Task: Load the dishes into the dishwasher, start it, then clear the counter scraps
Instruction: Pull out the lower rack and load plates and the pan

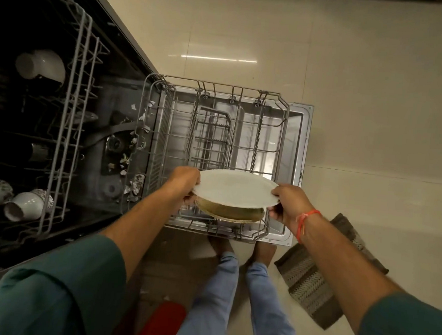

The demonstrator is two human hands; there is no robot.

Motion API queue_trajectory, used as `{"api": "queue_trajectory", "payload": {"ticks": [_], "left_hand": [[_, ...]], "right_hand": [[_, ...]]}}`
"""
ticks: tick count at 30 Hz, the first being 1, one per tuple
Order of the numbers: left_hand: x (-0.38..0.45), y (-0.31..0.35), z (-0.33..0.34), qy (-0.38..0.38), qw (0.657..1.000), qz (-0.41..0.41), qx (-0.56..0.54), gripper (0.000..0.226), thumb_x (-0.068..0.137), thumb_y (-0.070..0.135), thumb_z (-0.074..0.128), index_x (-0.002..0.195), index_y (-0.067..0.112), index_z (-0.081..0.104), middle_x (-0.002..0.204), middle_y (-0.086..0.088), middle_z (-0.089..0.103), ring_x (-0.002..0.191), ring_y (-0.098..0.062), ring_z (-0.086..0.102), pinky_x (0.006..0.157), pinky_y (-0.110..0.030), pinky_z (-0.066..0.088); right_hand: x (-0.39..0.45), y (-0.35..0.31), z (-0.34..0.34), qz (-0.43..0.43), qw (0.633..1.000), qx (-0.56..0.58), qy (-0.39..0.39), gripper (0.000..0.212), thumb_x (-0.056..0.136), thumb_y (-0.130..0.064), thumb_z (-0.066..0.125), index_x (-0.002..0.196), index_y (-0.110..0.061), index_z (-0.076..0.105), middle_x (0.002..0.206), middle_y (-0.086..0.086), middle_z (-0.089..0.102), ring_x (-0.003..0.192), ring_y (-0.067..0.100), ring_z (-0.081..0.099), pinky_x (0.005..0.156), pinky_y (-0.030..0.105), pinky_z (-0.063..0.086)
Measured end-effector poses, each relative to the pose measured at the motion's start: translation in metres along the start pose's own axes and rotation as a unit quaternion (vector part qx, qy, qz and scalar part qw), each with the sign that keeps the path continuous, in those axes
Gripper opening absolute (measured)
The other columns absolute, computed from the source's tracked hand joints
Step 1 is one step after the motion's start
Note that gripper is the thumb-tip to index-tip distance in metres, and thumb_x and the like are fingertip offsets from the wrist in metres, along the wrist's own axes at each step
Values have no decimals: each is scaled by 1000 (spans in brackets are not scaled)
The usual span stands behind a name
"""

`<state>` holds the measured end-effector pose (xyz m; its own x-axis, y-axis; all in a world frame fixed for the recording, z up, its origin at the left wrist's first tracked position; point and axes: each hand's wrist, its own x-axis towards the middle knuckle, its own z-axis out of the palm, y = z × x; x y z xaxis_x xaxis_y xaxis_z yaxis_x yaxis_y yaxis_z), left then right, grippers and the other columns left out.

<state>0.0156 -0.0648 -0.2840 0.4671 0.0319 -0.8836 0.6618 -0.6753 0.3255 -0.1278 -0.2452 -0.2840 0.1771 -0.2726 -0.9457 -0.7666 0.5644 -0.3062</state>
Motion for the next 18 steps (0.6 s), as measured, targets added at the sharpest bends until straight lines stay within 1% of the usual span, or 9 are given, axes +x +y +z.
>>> {"api": "queue_trajectory", "payload": {"ticks": [2, 3, 5, 7, 11, 12, 15, 17, 18], "left_hand": [[16, 4, -1, -9, 1000, -13, 11, 21, 91, 2, 45, 103, 6, 62, 79, -10, 57, 60, -14, 51, 40, -20, 34], [23, 6, 0, -13, 1000, -14, 22, 19, 92, 4, 45, 101, 3, 62, 72, -9, 57, 54, -13, 49, 38, -19, 32], [37, 10, 3, -23, 999, -12, 44, 17, 93, 6, 45, 95, 2, 61, 59, -5, 49, 47, -11, 39, 37, -19, 27], [52, 15, 8, -26, 997, -19, 65, 18, 94, 8, 45, 91, 4, 62, 58, -2, 46, 46, -10, 35, 38, -19, 25], [84, 22, 21, -23, 994, -40, 102, 23, 97, 13, 47, 82, 7, 64, 56, 1, 48, 44, -9, 34, 37, -20, 24], [90, 24, 23, -24, 993, -42, 105, 24, 99, 14, 48, 84, 7, 65, 55, 2, 47, 43, -8, 34, 36, -20, 25], [105, 25, 27, -39, 993, -48, 99, 22, 100, 17, 49, 98, 6, 69, 59, 3, 48, 43, -7, 35, 35, -20, 27], [113, 24, 28, -45, 994, -48, 90, 23, 100, 20, 48, 99, 5, 66, 60, 3, 48, 43, -6, 37, 34, -19, 28], [117, 25, 29, -49, 994, -48, 79, 25, 101, 21, 47, 101, 4, 65, 61, 3, 49, 44, -6, 38, 34, -19, 29]], "right_hand": [[14, -4, 4, 22, 1000, 9, 6, 18, 99, -3, 41, 110, 1, 55, 64, 9, 51, 47, 14, 47, 35, 20, 42], [21, -6, 6, 30, 999, 15, 11, 16, 99, -3, 41, 106, 1, 55, 62, 9, 51, 47, 14, 46, 35, 20, 42], [34, -9, 8, 41, 999, 23, 20, 15, 98, -3, 42, 98, 1, 56, 56, 7, 53, 42, 11, 44, 35, 19, 41], [45, -12, 8, 46, 998, 24, 24, 16, 97, -2, 42, 92, 0, 57, 56, 7, 54, 38, 9, 42, 35, 19, 39], [70, -17, 8, 60, 997, 41, 30, 19, 98, -3, 41, 92, 0, 58, 61, 8, 54, 46, 11, 44, 36, 19, 41], [75, -18, 7, 60, 996, 53, 29, 18, 99, -5, 41, 92, 0, 58, 60, 8, 55, 47, 12, 46, 36, 20, 43], [89, -19, 7, 58, 995, 82, 28, 20, 101, -9, 42, 86, -4, 55, 60, 10, 56, 50, 16, 50, 41, 23, 50], [94, -20, 6, 59, 994, 90, 27, 21, 102, -13, 44, 89, -3, 57, 63, 11, 59, 52, 17, 55, 46, 25, 53], [97, -20, 7, 60, 994, 90, 22, 22, 103, -15, 44, 92, -2, 59, 67, 12, 62, 55, 17, 58, 50, 26, 54]]}}
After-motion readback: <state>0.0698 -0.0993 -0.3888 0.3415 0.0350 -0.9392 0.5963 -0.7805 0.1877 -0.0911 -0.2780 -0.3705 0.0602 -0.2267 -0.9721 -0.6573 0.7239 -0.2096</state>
